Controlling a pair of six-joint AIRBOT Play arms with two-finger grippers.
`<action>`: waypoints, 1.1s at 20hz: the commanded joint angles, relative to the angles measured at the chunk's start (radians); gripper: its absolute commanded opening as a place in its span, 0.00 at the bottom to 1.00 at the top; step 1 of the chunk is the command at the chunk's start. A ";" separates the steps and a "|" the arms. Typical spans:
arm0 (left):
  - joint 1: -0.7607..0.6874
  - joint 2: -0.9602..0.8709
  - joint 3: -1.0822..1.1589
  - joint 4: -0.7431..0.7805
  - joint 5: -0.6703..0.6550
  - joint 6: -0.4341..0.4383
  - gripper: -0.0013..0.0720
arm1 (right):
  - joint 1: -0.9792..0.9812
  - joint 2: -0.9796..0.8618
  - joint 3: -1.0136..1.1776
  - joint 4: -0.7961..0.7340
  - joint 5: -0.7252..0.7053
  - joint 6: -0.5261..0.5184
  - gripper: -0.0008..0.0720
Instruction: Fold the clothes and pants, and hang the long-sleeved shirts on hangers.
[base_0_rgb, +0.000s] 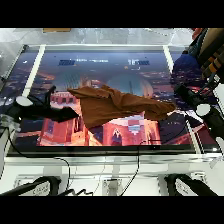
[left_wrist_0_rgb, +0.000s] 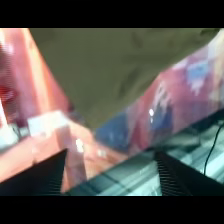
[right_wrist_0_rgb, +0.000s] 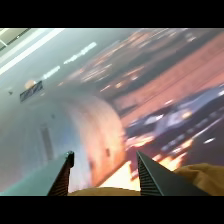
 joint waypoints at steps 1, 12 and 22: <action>-0.027 -0.011 -0.117 -0.040 0.027 0.103 0.91 | 0.001 0.000 0.000 -0.005 0.000 0.000 0.63; -0.248 -0.119 -0.115 -0.082 0.351 0.346 0.67 | 0.001 0.000 0.000 -0.005 0.029 0.000 0.63; -0.264 -0.114 -0.109 -0.133 0.379 0.346 0.03 | 0.001 0.002 0.000 -0.005 0.039 0.001 0.63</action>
